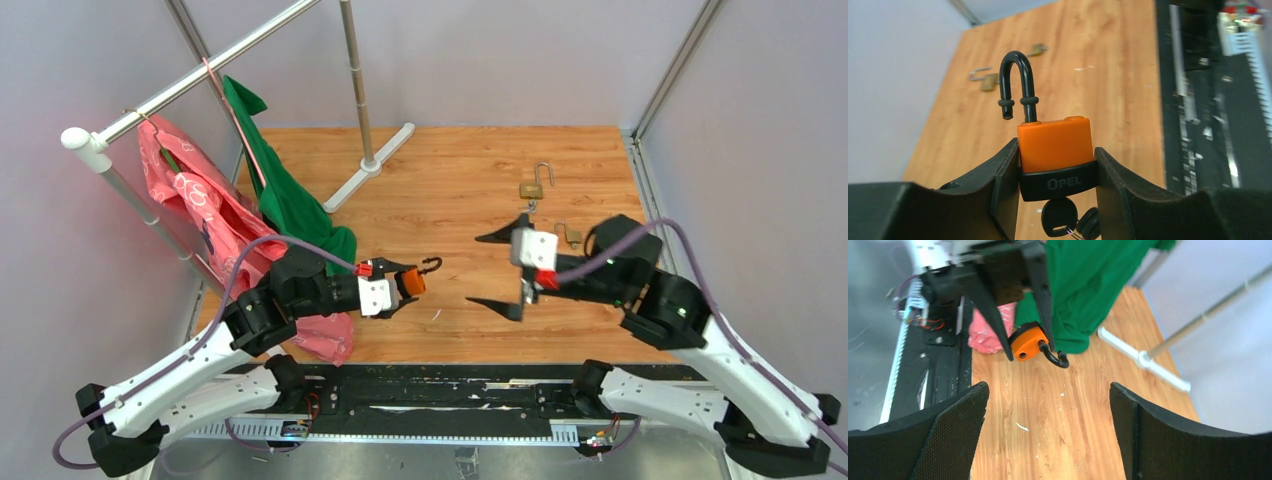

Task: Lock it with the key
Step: Lock the lock.

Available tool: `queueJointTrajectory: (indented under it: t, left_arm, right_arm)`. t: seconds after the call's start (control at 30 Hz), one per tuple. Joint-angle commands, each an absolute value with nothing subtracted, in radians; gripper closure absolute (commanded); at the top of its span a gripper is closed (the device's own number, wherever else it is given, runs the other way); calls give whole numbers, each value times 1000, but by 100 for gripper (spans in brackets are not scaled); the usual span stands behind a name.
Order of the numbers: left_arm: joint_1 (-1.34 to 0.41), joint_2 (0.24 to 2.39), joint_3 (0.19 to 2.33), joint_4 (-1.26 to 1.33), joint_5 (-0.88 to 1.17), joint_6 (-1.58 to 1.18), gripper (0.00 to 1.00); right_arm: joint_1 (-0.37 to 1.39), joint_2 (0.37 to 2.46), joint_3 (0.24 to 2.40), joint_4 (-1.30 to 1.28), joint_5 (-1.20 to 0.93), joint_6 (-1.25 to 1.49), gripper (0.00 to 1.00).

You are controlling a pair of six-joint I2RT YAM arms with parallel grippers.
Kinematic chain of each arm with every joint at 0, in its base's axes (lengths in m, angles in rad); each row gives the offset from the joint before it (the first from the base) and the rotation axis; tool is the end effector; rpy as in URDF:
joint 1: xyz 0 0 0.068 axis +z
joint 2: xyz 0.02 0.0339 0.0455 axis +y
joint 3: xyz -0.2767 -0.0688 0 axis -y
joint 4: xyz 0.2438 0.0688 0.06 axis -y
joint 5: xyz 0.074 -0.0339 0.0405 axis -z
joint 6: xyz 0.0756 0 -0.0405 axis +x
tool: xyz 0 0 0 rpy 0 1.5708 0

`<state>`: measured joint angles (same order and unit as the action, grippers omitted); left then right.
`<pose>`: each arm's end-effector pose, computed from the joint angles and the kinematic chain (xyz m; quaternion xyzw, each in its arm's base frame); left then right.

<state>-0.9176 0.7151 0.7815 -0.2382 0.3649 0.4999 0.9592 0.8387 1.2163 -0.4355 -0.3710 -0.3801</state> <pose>0.0958 -0.1696 0.3463 0.5785 0.4952 -0.2671 0.5906 0.0831 0.1662 0.4566 -0.5429 0.4819 0.3212 0.6082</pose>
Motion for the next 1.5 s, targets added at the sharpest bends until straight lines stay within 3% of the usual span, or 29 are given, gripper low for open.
queueJointTrajectory:
  t: [0.0,0.27,0.47,1.47]
  left_arm:
    - [-910,691,841,-397,552,443,100]
    - [-898,673,849,-396,517,452,100]
    - [-885,666,839,-391,494,438,100]
    - [-850,599,791,-330,502,389,100]
  right_arm:
    - [953,787,1191,-537,-579,-587,10]
    - [954,963,1239,-475,-613,-515,24]
    - [954,1023,1248,-452,-688,-510,24]
    - [953,1040,1280,-508,-644,-583,26]
